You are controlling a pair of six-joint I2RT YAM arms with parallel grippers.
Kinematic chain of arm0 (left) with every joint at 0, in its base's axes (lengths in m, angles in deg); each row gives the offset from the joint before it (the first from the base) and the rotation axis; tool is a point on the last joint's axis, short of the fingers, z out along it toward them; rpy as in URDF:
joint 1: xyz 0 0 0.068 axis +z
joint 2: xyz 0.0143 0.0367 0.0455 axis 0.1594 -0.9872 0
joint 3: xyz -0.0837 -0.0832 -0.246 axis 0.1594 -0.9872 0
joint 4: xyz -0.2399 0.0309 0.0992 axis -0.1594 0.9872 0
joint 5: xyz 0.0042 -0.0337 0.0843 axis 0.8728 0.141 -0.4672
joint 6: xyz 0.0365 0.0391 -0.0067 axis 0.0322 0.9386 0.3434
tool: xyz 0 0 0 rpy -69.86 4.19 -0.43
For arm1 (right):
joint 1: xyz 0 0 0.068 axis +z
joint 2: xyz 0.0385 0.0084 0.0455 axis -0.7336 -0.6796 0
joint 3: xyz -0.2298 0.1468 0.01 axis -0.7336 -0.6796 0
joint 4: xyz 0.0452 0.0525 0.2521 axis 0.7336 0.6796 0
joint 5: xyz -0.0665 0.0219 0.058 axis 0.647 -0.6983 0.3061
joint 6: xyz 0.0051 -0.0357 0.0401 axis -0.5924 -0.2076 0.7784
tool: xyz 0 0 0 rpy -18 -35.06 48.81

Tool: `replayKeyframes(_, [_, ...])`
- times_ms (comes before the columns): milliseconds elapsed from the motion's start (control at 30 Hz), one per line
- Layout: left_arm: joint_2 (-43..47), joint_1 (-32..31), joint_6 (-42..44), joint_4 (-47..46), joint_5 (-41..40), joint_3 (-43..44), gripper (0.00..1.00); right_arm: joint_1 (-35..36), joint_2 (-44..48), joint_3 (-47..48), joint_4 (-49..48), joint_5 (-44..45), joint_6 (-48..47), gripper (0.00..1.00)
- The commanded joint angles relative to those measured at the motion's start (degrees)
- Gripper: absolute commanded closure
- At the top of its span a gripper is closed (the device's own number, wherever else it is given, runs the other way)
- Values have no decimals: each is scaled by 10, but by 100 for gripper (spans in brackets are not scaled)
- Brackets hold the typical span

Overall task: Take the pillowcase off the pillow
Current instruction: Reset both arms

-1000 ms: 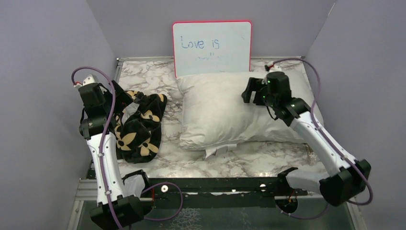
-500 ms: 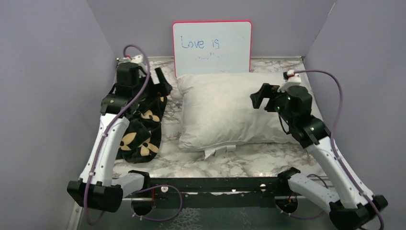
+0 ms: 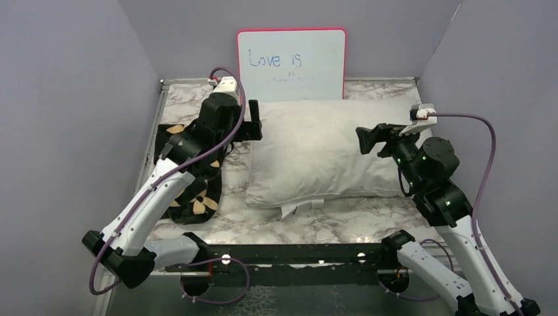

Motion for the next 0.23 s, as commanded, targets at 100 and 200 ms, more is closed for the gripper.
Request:
replayKeyframes(100, [78,-5,-22,10,-145,-52,1,1,-8,-16,7,-18,38,0])
replayKeyframes(200, [98,-5,-27,12,-162,-66,1,1,-27,-9,12,-27,45,0])
